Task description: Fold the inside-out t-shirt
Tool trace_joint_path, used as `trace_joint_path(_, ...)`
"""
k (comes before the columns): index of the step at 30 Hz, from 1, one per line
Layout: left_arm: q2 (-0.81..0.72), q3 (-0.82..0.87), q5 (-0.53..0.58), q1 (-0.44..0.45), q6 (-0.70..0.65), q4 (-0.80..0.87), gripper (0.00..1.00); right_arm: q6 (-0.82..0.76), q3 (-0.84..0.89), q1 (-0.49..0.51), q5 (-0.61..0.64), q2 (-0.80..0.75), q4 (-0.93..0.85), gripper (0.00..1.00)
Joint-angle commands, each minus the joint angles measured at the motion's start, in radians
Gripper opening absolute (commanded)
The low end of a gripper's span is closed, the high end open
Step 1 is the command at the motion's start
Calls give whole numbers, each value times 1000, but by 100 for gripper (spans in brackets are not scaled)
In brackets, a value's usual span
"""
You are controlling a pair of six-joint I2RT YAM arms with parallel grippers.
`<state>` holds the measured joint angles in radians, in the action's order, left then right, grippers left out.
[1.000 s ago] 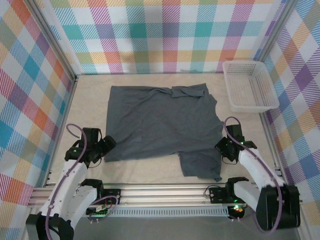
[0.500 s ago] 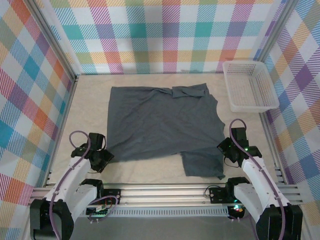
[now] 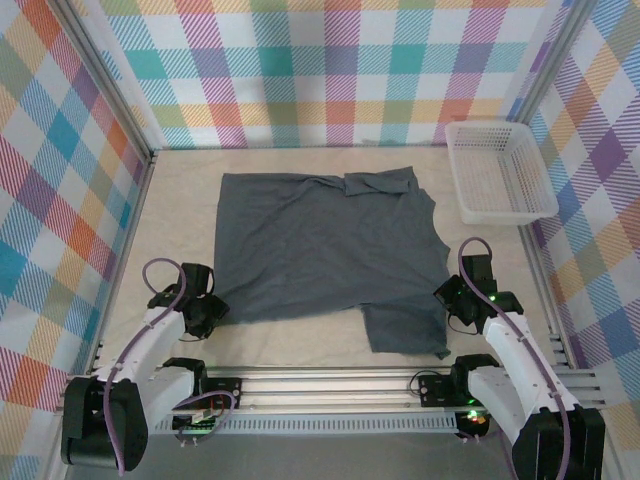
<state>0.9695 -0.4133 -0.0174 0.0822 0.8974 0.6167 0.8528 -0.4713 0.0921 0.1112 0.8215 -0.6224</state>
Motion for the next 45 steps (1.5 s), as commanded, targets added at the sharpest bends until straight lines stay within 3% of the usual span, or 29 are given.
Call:
trace_joint_path(1,3,19,-7,-13,1,-7,41,-4,-3,-2,-4,-5,-13,3)
trace_joint_path(8,-18,9,-10,-13,7,73,35,0,-13,-2,-3,-2,-21,3)
trace_joint_path(13,7,-4,-28,-12,6,78,0,21,-8,-2,1,8,-30,3)
trace_joint_path(19,-18,-138,120,-30,-74,290,0,119,25,0,17,-90,-192,2)
trace_joint_path(25,-37,-111,59,-30,-55,246,0,164,97,0,-43,-249,-236,0)
trace_joint_path(32,0,-251,62,-31,-141,191,0,71,-47,0,-13,-110,-183,0)
trace_joint_path(38,201,-383,90,-32,-184,123,0,23,-176,0,17,66,-78,1)
trace_joint_path(45,349,-425,99,-43,-145,-14,0,48,-199,-1,5,200,42,1)
